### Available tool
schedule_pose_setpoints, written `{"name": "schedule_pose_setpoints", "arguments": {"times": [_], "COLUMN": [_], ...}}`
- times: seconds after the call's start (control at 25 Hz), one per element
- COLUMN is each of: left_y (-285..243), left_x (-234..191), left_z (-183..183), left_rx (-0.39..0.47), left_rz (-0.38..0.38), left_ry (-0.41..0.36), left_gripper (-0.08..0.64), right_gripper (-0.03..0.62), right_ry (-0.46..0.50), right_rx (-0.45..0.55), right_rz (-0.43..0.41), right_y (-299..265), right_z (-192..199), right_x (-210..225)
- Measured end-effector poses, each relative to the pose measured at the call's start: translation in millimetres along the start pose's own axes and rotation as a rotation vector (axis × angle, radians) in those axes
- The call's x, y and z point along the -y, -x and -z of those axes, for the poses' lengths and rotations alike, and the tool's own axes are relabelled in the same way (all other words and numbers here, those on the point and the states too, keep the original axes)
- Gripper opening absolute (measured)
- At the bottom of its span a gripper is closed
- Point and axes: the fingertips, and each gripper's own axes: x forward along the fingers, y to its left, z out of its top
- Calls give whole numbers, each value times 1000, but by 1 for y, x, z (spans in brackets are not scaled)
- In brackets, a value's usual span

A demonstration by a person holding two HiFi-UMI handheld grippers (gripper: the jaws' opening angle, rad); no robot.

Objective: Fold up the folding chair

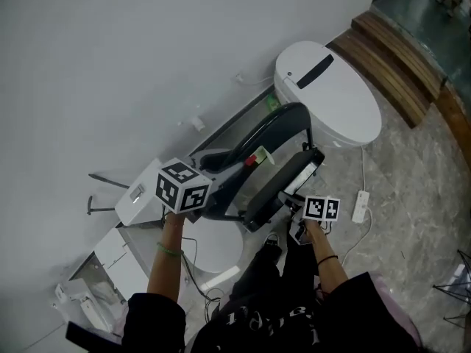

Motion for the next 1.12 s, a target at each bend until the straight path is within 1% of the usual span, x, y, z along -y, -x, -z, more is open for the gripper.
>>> {"name": "schedule_pose_setpoints", "arguments": {"times": [0.04,0.08,0.12,0.16,0.2,0.24,0.36,0.52,0.64,0.84,0.96,1.12], "left_y": [-4,-8,-13,-16,-18,-18,-20,-19,-15,-6,-4,6], "left_x": [2,6,10,11,10,9,7,4,-5,-34,-49,-87], "left_z": [3,9,15,20,23,24,25,26,26,21,14,0], "left_rx": [-44,-108,-181,-241,-278,-294,-291,-279,-273,-268,-277,-282], "left_rz": [30,56,65,52,31,16,5,-10,-19,-23,-14,1], "left_ry": [14,16,-1,-31,-60,-73,-62,-52,-27,19,19,-2], "left_gripper": [132,125,104,103,102,99,85,77,74,72,72,72], "right_gripper": [144,133,122,114,109,104,99,98,95,91,91,92], "right_ry": [-12,-30,-49,-62,-68,-68,-50,-17,-13,-22,-29,-29], "right_rx": [-21,-40,-59,-80,-103,-127,-176,-217,-234,-221,-204,-193], "right_rz": [-16,-34,-53,-71,-87,-100,-117,-109,-98,-77,-67,-68], "right_y": [-3,-7,-11,-14,-16,-17,-18,-28,-41,-63,-76,-109], "right_z": [-2,-4,-6,-7,-8,-8,-7,-11,-15,-31,-41,-58], "right_x": [-3,-6,-9,-11,-13,-14,-12,-14,-19,-29,-35,-51]}}
